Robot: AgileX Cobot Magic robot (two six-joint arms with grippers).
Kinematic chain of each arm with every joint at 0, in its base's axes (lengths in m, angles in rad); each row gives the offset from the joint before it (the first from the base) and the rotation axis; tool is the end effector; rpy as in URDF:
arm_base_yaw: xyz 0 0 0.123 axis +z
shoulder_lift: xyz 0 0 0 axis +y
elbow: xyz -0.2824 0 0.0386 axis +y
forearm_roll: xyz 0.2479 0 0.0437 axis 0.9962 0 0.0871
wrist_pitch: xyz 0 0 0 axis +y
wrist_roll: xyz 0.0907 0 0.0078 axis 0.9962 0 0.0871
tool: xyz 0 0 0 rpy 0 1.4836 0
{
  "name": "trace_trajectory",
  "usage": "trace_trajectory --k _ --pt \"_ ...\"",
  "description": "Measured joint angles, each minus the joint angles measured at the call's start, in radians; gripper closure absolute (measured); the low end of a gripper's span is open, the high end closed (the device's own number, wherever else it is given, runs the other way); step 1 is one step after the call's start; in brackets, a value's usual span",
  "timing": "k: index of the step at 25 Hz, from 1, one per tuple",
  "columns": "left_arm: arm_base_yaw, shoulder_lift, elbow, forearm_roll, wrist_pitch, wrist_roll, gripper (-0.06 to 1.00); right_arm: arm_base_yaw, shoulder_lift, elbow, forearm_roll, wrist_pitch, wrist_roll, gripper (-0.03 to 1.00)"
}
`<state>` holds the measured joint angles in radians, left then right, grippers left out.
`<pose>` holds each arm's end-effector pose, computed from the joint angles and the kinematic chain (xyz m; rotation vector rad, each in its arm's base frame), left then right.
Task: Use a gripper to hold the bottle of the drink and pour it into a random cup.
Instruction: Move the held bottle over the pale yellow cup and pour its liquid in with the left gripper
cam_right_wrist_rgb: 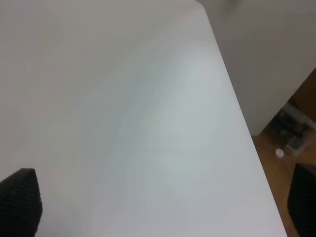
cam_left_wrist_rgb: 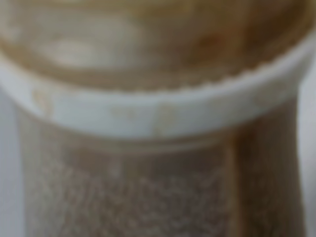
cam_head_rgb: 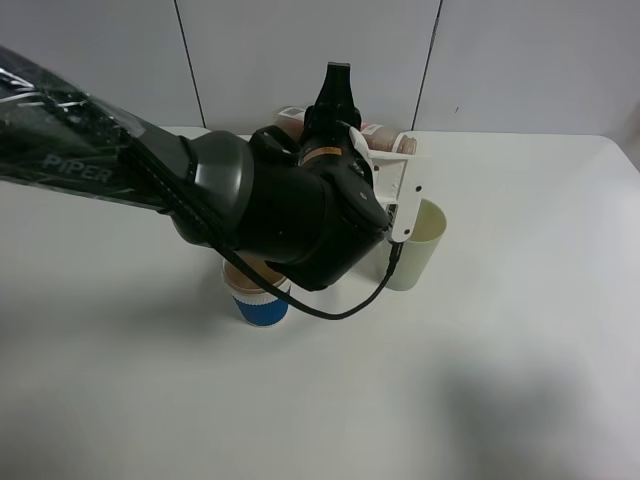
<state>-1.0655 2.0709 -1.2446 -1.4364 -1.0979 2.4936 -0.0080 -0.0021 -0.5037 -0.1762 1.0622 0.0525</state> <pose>0.2675 -0.3177 0.1796 1.3965 1.3825 1.1865 -0.0065 -0.0139 0.2791 0.0704 2.0311 -0.1827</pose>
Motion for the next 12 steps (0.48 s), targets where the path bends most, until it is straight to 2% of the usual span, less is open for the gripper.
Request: trace_trajectory --k 12 --pt "0.000 0.000 0.000 0.000 -0.001 0.012 0.62 0.000 0.000 0.000 0.000 0.000 0.000 -0.03"
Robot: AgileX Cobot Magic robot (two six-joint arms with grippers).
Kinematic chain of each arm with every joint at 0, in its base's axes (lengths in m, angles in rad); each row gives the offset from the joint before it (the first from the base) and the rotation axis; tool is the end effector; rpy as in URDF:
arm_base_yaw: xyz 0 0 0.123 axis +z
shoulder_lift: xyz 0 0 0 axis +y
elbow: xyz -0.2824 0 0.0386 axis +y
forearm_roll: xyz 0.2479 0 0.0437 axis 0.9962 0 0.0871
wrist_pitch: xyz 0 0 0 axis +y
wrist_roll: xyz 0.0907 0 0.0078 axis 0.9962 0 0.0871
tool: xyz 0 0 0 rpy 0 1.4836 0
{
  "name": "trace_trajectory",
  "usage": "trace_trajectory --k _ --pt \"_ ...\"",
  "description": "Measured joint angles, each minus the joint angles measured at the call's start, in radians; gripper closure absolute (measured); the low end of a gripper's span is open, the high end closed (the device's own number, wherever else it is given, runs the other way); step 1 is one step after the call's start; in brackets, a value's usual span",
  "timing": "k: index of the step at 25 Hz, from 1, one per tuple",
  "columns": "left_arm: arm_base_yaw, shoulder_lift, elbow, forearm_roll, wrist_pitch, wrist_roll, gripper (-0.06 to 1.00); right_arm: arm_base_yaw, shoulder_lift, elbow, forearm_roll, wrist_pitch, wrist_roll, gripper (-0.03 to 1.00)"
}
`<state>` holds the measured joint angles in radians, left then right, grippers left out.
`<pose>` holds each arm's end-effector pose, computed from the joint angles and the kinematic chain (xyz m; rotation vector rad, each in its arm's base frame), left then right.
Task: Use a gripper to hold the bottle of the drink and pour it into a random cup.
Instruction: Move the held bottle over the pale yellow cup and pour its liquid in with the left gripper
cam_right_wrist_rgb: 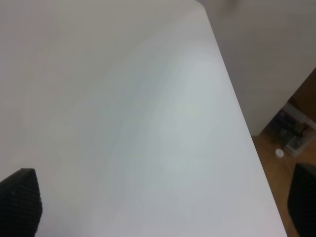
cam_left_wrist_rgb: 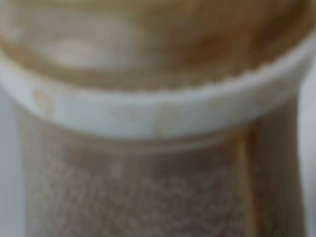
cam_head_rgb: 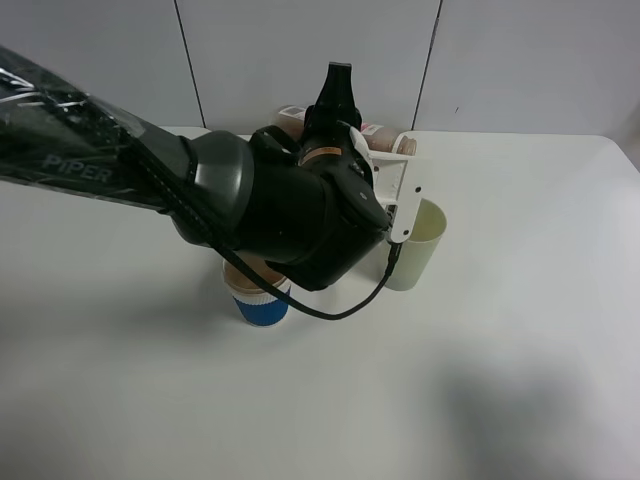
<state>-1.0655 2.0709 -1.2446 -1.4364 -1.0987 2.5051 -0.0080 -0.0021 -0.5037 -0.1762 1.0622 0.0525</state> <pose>0.2675 -0.3176 0.1797 1.4056 1.3763 1.1947 -0.0065 -0.0139 0.2791 0.0704 2.0311 -0.1827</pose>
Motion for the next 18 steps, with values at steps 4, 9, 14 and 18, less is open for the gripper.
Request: trace_trajectory --k 4,9,14,18 --pt "0.000 0.000 0.000 0.000 -0.001 0.021 0.62 0.000 0.000 0.000 0.000 0.000 0.000 -0.03" --pt "0.000 0.000 0.000 0.001 -0.001 0.023 0.62 0.000 0.000 0.000 0.000 0.000 0.000 -0.03" --pt "0.000 0.000 0.000 0.003 -0.001 0.025 0.62 0.000 0.000 0.000 0.000 0.000 0.000 -0.03" --pt "0.000 0.000 0.000 0.003 -0.006 0.029 0.62 0.000 0.000 0.000 0.000 0.000 0.000 -0.03"
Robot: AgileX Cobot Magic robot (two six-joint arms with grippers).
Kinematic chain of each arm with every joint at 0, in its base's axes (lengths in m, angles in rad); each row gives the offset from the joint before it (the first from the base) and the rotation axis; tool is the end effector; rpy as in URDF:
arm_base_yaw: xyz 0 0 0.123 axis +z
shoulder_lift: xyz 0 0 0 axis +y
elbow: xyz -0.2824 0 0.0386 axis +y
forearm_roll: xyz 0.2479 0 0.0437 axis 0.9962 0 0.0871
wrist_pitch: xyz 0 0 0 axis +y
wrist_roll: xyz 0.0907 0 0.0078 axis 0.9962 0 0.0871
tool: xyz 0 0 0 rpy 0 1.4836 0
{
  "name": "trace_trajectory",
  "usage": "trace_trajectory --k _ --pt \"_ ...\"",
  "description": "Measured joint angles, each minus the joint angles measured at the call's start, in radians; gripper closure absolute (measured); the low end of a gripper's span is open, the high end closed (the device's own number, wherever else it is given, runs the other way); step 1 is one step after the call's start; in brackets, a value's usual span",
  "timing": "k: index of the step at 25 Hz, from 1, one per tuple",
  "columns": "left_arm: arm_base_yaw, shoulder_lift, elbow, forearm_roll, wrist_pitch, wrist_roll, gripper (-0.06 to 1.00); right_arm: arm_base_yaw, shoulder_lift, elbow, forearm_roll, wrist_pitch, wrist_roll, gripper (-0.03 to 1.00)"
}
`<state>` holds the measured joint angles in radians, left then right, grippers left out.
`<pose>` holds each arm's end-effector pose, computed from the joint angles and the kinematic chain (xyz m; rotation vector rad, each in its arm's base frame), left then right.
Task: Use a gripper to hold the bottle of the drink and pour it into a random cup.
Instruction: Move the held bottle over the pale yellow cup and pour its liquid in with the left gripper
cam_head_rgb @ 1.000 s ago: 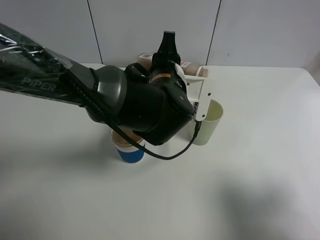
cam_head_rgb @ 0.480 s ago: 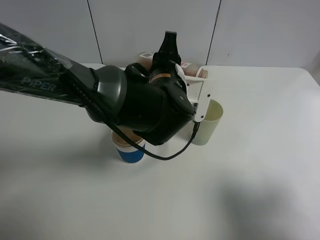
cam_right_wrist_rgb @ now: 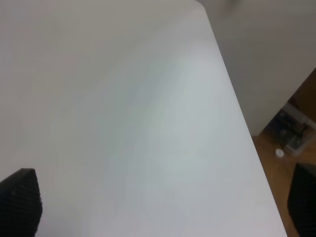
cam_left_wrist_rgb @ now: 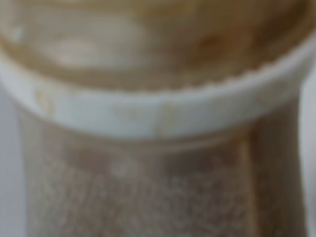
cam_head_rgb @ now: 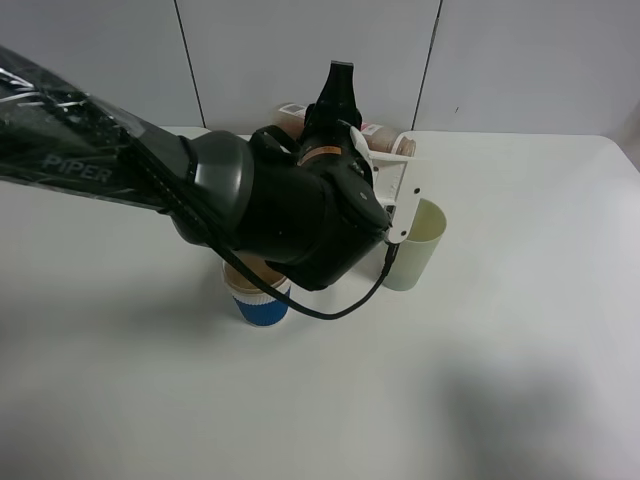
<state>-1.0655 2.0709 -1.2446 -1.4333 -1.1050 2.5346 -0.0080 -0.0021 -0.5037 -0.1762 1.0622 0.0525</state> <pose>0.2676 -0.3174 0.1802 1.4260 1.3568 1.2208 -0.0065 -0.0139 0.2791 0.0704 2.0311 -0.1827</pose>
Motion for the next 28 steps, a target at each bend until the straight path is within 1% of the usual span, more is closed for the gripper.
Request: trace_trajectory --k 17,28 --pt "0.000 0.000 0.000 0.001 -0.012 0.042 0.62 0.000 0.000 0.000 0.000 0.000 0.000 -0.03" --pt "0.000 0.000 -0.001 0.027 -0.019 0.042 0.62 0.000 0.000 0.000 0.000 0.000 0.000 -0.03"
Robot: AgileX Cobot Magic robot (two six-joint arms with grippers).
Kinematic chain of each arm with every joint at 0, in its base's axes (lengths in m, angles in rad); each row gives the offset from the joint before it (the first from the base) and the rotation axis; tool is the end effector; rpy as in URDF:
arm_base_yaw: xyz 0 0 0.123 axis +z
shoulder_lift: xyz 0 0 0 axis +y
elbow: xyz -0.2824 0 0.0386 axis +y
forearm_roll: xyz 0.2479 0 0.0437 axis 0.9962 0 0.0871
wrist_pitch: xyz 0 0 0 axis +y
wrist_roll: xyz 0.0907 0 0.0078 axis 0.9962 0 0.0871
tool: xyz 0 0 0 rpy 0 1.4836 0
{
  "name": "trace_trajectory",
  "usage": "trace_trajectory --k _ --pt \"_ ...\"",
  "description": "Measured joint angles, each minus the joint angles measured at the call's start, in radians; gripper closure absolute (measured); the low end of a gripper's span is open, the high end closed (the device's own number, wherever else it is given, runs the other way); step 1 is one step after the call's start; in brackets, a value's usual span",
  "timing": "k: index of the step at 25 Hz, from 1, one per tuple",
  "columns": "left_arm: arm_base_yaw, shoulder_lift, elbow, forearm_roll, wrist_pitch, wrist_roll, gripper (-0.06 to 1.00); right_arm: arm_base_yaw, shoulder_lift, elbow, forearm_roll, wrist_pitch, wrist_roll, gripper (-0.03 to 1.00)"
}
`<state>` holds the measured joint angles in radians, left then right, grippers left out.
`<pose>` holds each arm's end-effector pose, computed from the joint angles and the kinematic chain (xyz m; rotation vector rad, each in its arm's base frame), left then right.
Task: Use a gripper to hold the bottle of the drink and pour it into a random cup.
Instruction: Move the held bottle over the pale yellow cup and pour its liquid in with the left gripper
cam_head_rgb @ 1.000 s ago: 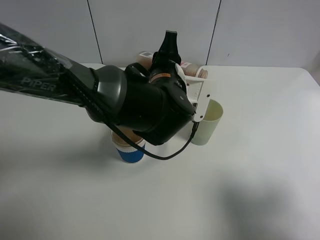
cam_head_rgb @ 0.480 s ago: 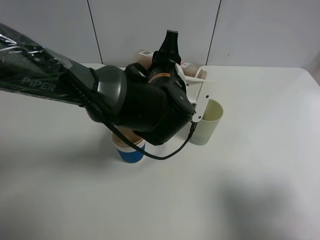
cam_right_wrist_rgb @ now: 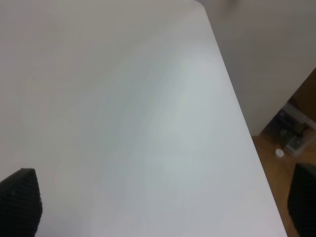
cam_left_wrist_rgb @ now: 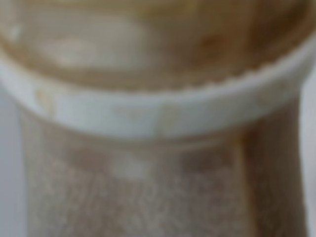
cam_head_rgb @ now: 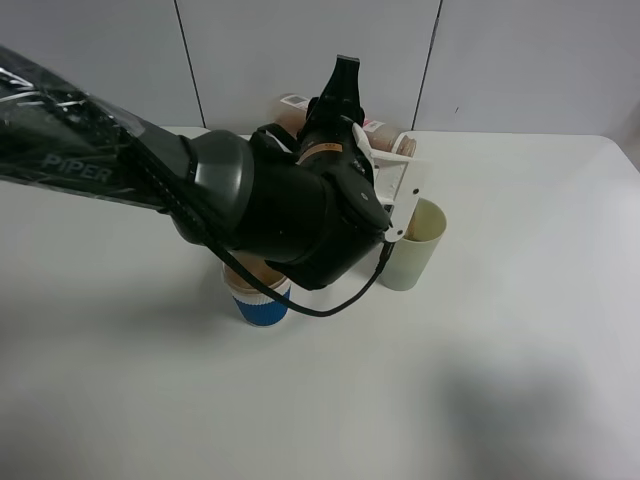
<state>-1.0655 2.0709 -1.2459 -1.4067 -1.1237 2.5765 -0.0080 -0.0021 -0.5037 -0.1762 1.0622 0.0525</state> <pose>0.2682 -0.3177 0.1832 1.4471 1.3040 1.2721 -0.0065 -0.0139 0.2791 0.0704 2.0311 -0.1827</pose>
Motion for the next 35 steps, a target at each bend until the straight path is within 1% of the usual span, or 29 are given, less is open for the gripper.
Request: trace_trajectory --k 8,17,22,28,35 --pt "0.000 0.000 0.000 0.020 -0.001 0.002 0.62 0.000 0.000 0.000 0.000 0.000 0.000 -0.03" --pt "0.000 0.000 0.000 0.034 -0.027 0.003 0.62 0.000 0.000 0.000 0.000 0.000 0.000 -0.03" --pt "0.000 0.000 -0.005 0.038 -0.027 0.008 0.62 0.000 0.000 0.000 0.000 0.000 0.000 -0.03" --pt "0.000 0.000 -0.007 0.064 -0.027 0.010 0.62 0.000 0.000 0.000 0.000 0.000 0.000 -0.03" --pt "0.000 0.000 -0.007 0.070 -0.027 0.010 0.62 0.000 0.000 0.000 0.000 0.000 0.000 -0.03"
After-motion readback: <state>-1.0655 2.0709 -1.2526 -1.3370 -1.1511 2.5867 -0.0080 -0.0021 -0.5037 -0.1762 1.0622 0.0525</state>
